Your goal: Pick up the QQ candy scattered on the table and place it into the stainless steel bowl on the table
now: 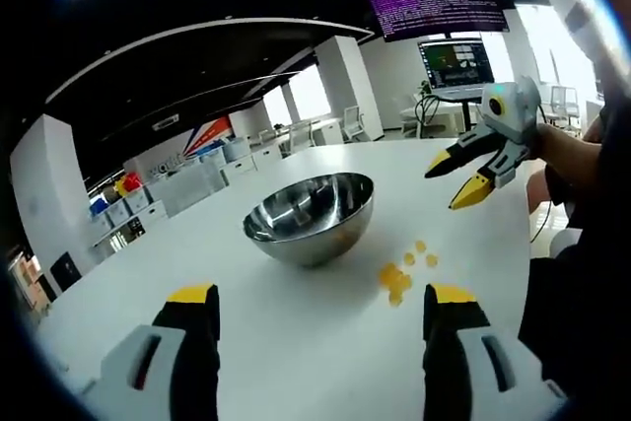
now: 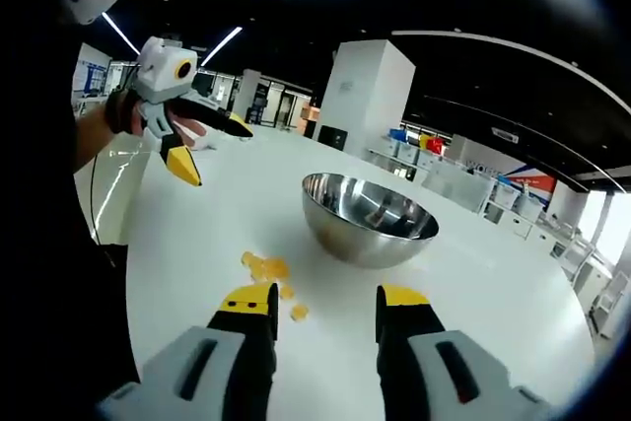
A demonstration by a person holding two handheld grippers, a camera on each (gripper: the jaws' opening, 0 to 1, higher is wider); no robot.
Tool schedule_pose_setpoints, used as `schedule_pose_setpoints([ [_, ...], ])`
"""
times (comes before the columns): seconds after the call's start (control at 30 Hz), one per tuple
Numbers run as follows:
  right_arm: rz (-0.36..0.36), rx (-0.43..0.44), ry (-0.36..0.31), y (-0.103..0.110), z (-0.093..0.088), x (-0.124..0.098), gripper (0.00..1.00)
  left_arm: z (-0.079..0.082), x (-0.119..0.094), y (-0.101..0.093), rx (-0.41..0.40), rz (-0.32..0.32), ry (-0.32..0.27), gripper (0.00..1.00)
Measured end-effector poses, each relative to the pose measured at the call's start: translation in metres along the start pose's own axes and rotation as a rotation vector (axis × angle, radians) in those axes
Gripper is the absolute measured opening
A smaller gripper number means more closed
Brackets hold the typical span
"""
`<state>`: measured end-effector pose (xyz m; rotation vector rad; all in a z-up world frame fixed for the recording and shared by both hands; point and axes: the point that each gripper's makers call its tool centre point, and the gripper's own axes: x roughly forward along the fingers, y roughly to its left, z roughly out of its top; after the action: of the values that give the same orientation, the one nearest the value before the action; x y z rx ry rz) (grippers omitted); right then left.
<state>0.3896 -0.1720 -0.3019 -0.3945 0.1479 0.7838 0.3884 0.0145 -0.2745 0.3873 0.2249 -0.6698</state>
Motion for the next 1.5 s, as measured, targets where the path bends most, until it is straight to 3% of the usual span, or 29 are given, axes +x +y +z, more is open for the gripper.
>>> schedule_pose_setpoints([
  [0.33, 0.007, 0.002, 0.014, 0.002, -0.002, 0.002, 0.36, 0.002, -0.002, 0.001, 0.009, 0.009, -0.002, 0.84],
  [0.47, 0.012, -0.014, 0.022, 0.004, -0.004, 0.003, 0.30, 0.002, -0.003, 0.002, 0.006, 0.011, -0.004, 0.84],
  [1.5, 0.014, -0.019, 0.050, 0.004, -0.010, 0.007, 0.28, 0.000, -0.001, -0.001, 0.018, 0.007, 0.007, 0.80],
])
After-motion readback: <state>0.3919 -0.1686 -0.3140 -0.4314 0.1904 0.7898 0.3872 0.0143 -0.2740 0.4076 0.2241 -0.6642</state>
